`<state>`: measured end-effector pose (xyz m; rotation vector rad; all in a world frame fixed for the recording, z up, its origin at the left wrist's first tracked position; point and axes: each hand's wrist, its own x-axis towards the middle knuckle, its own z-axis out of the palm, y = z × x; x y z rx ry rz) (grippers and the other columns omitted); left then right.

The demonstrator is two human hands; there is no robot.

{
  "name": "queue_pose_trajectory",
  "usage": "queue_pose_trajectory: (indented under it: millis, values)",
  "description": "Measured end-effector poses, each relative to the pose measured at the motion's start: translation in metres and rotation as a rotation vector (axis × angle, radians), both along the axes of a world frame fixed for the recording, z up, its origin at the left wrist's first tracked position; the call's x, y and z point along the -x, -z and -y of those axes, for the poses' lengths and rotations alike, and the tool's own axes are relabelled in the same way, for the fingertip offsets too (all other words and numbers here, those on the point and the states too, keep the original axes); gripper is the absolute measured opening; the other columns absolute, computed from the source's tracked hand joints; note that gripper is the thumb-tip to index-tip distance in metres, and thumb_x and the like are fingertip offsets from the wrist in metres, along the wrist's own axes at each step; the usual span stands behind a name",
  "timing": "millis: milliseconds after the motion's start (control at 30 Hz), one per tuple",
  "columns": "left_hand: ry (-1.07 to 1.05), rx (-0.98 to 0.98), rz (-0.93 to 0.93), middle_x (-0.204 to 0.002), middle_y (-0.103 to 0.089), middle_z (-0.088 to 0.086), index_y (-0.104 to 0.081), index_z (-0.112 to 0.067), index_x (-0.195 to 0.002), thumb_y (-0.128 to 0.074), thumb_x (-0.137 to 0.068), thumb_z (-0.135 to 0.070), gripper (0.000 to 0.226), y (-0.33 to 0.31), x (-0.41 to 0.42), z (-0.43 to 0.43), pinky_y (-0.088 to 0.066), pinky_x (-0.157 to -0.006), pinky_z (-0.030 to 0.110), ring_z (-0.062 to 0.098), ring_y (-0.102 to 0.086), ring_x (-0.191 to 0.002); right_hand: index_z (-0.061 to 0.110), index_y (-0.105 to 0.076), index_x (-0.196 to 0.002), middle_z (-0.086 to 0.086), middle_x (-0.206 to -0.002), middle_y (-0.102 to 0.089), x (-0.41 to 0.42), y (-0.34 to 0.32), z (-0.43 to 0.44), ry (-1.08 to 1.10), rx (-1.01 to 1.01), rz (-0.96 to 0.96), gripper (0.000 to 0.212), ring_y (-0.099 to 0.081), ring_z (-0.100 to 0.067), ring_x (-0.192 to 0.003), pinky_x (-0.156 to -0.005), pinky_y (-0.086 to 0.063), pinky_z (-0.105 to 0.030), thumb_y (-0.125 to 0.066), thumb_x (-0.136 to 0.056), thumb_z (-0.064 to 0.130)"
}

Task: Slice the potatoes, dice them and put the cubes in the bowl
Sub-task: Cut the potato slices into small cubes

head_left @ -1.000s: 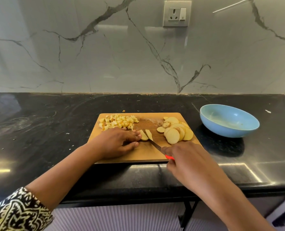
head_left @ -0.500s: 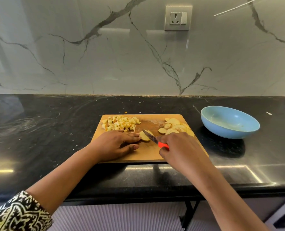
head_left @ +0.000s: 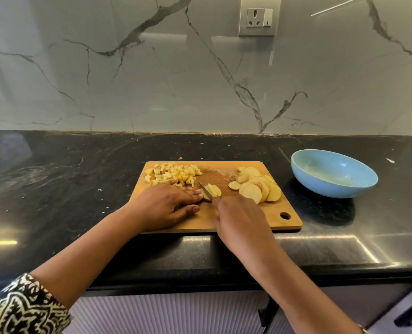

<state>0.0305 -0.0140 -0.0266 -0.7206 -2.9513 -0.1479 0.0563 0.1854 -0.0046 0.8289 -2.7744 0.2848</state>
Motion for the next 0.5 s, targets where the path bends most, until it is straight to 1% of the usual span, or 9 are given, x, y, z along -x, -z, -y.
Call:
queue_pose_trajectory:
  millis: [67,133,167,233,333,433,500]
  values:
    - [-0.002,0.041,-0.007,-0.146,-0.035,-0.021,-0.039,-0.034,-0.142,-0.015,-0.089,-0.066,0.066,-0.001,0.0,-0.001,-0.004,-0.113,0.021,-0.015,-0.015,-0.128,0.021,-0.052,-0.131,0.001,-0.103,-0.06,-0.005,0.004,-0.01,-0.002,0.03,-0.011,0.033,-0.054,-0.014,-0.085,-0.067,-0.041,-0.026,-0.042,-0.1,0.018]
    - [-0.014,0.031,0.007,-0.146,-0.036,-0.02,-0.039,-0.033,-0.141,-0.026,-0.096,-0.056,0.052,-0.002,0.0,-0.002,-0.002,-0.112,0.021,-0.015,-0.014,-0.127,0.024,-0.044,-0.139,0.003,-0.103,-0.06,-0.013,0.006,-0.021,-0.009,0.063,-0.006,0.04,-0.05,-0.012,-0.083,-0.066,-0.036,-0.024,-0.041,-0.1,0.021]
    - [-0.016,0.019,0.01,-0.146,-0.036,-0.02,-0.04,-0.033,-0.141,-0.03,-0.098,-0.05,0.047,-0.002,0.0,-0.002,-0.002,-0.112,0.02,-0.015,-0.015,-0.127,0.025,-0.042,-0.141,0.003,-0.104,-0.06,-0.018,0.006,-0.026,-0.015,0.078,0.004,0.042,-0.051,-0.012,-0.085,-0.067,-0.035,-0.024,-0.041,-0.099,0.022]
    - [-0.012,0.001,0.003,-0.145,-0.037,-0.02,-0.041,-0.032,-0.14,-0.033,-0.099,-0.046,0.044,-0.002,0.0,-0.002,-0.003,-0.113,0.02,-0.015,-0.016,-0.127,0.026,-0.043,-0.141,0.004,-0.106,-0.061,-0.025,0.004,-0.033,-0.021,0.084,0.021,0.042,-0.056,-0.014,-0.094,-0.068,-0.035,-0.024,-0.042,-0.099,0.025]
    - [-0.008,-0.02,0.01,-0.144,-0.038,-0.02,-0.041,-0.031,-0.14,-0.036,-0.099,-0.044,0.043,-0.001,0.0,-0.002,-0.005,-0.113,0.019,-0.015,-0.018,-0.128,0.027,-0.049,-0.136,0.003,-0.106,-0.063,-0.03,-0.003,-0.039,-0.025,0.089,0.047,0.039,-0.057,-0.014,-0.096,-0.068,-0.036,-0.023,-0.044,-0.098,0.026]
    - [0.0,-0.099,0.021,-0.142,-0.044,-0.018,-0.046,-0.031,-0.137,-0.041,-0.098,-0.041,0.041,-0.001,-0.001,-0.002,-0.014,-0.117,0.023,-0.012,-0.027,-0.128,0.029,-0.05,-0.137,0.003,-0.107,-0.063,-0.03,-0.01,-0.044,-0.026,0.095,0.053,0.039,-0.057,-0.013,-0.094,-0.068,-0.038,-0.022,-0.044,-0.098,0.027]
    - [-0.013,-0.209,0.035,-0.136,-0.052,-0.015,-0.052,-0.03,-0.132,-0.047,-0.096,-0.039,0.038,-0.003,-0.001,-0.002,-0.026,-0.114,0.025,-0.005,-0.038,-0.127,0.033,-0.049,-0.137,0.006,-0.1,-0.062,-0.03,-0.014,-0.051,-0.031,0.128,0.079,0.04,-0.053,-0.008,-0.083,-0.063,-0.037,-0.019,-0.045,-0.097,0.027]
